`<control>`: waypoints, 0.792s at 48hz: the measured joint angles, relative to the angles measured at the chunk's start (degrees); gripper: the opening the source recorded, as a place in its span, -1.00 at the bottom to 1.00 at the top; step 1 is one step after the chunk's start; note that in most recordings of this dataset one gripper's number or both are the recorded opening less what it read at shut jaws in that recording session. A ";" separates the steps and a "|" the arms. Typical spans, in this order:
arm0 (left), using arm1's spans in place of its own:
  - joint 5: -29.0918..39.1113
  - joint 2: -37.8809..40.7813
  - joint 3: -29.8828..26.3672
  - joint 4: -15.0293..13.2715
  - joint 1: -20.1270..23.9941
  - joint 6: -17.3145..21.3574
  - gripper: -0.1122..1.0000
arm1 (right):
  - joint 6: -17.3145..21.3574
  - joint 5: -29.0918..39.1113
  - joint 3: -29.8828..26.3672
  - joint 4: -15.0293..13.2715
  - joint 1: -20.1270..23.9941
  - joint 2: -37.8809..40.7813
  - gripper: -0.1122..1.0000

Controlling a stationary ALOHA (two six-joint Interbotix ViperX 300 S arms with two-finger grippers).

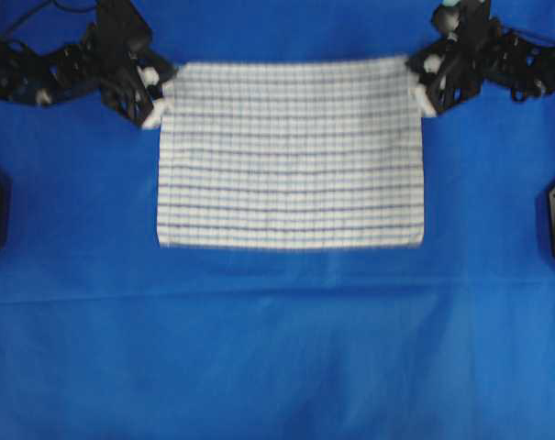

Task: Fold the blue towel.
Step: 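Fold the top edge down toward the bottom edge with both grippers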

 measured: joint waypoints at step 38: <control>7.91 -12.22 5.54 0.00 -6.15 0.79 -0.75 | 0.88 5.36 4.39 0.09 6.59 -11.43 -0.71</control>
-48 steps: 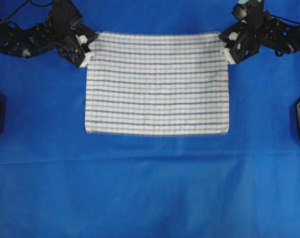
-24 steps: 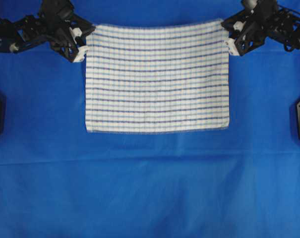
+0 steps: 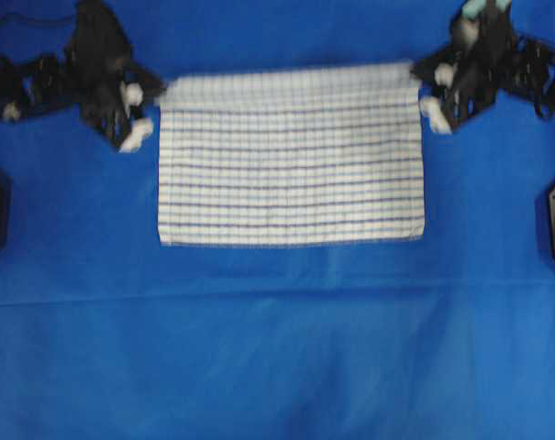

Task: Fold the blue towel.
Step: 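Fold the top edge down toward the bottom edge with both grippers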

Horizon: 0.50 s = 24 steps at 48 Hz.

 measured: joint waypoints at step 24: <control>1.05 -8.96 4.48 0.00 -17.58 -3.60 -0.75 | 6.42 12.39 5.80 1.67 15.73 -17.93 -0.71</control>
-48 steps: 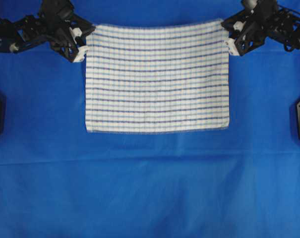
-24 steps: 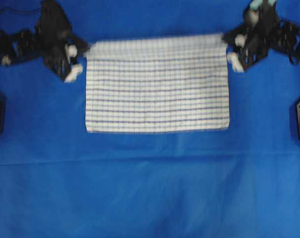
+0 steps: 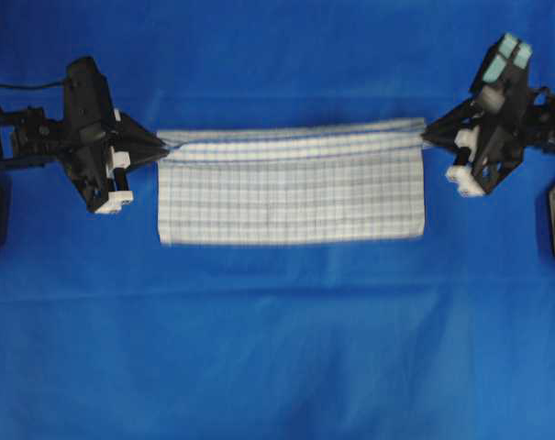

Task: Fold the blue towel.
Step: 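Fold the top edge down toward the bottom edge with both grippers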

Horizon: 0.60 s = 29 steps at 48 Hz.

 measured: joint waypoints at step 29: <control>3.60 0.09 -0.18 0.00 -8.44 -6.06 -0.75 | 4.66 3.78 1.41 0.09 8.26 -1.14 -0.71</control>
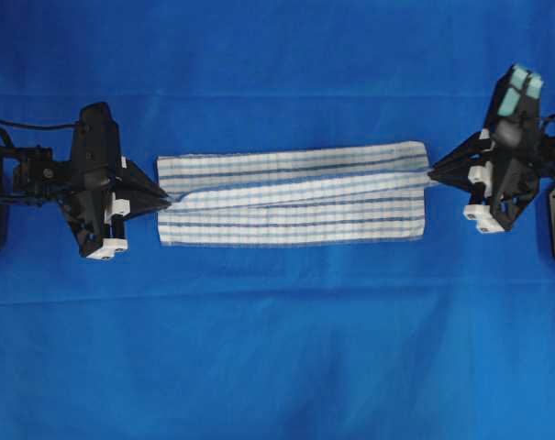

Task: Fold the blue towel.
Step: 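Fold the top edge down toward the bottom edge with both grippers, then grasp the folded strip's left and right ends with both grippers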

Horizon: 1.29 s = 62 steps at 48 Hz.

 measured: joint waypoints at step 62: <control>6.77 -7.73 -1.58 -0.09 10.02 5.98 0.35 | 0.18 -0.62 -4.48 -4.66 -7.91 5.01 0.31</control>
